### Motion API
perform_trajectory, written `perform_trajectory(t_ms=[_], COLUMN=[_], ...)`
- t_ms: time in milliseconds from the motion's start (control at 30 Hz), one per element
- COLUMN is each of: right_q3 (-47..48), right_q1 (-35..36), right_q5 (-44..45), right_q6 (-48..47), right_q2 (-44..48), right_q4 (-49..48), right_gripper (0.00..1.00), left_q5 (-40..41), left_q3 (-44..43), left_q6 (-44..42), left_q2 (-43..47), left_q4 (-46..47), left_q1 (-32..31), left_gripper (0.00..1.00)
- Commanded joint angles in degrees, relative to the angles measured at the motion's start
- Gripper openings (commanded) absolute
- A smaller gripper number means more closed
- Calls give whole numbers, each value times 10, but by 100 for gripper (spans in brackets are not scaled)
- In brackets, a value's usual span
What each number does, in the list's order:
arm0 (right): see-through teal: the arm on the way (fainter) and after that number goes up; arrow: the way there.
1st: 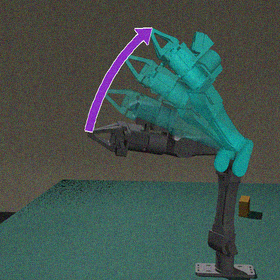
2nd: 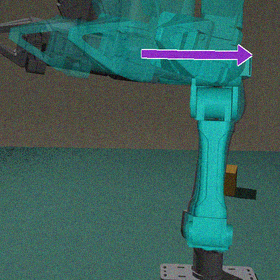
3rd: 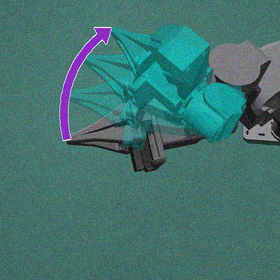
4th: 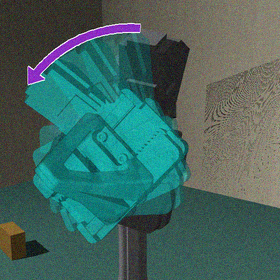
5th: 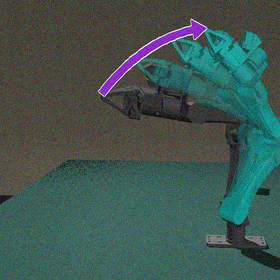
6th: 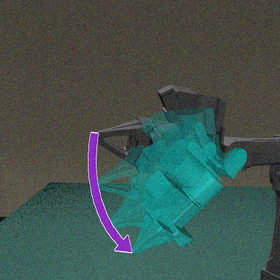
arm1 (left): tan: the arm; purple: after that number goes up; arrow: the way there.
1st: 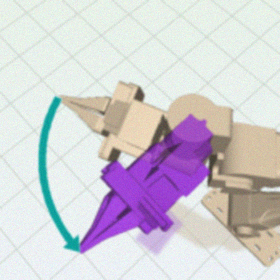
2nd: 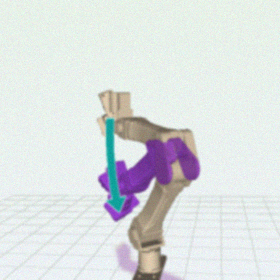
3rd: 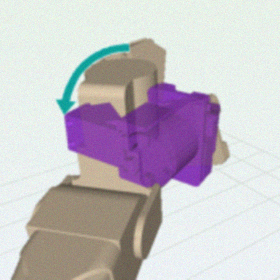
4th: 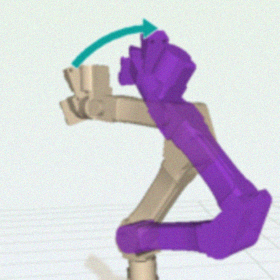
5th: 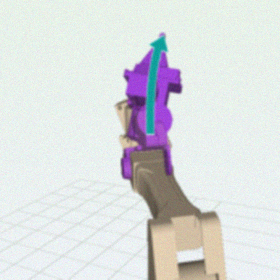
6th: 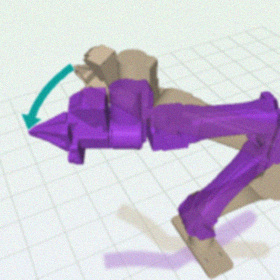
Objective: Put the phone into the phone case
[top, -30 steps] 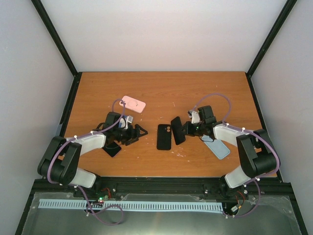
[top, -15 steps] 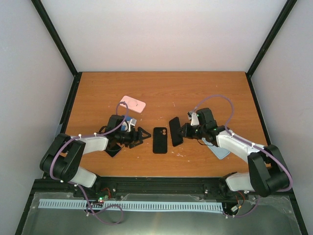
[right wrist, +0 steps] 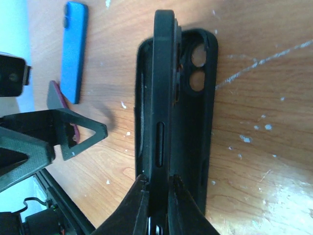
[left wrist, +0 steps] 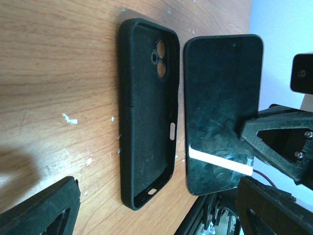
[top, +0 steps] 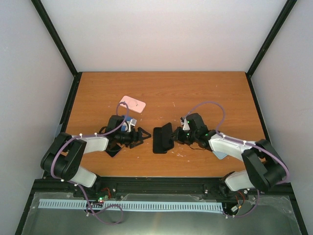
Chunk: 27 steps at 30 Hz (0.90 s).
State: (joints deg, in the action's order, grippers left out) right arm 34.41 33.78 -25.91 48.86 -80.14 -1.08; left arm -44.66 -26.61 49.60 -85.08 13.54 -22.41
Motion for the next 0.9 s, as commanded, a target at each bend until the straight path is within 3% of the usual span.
perform_trajectory(t_ms=[0, 867], right_q3=[30, 23], right_q1=[28, 91], right_q5=[19, 40], right_q6=[41, 87], right_q2=[-44, -164], right_q4=[-51, -129], right_gripper=[6, 7], left_q5=[-6, -38], left_q3=[4, 2], left_q6=[-3, 14], left_q2=[-12, -77], left_q4=[22, 89], left_q1=[-3, -3], left_gripper=[87, 63])
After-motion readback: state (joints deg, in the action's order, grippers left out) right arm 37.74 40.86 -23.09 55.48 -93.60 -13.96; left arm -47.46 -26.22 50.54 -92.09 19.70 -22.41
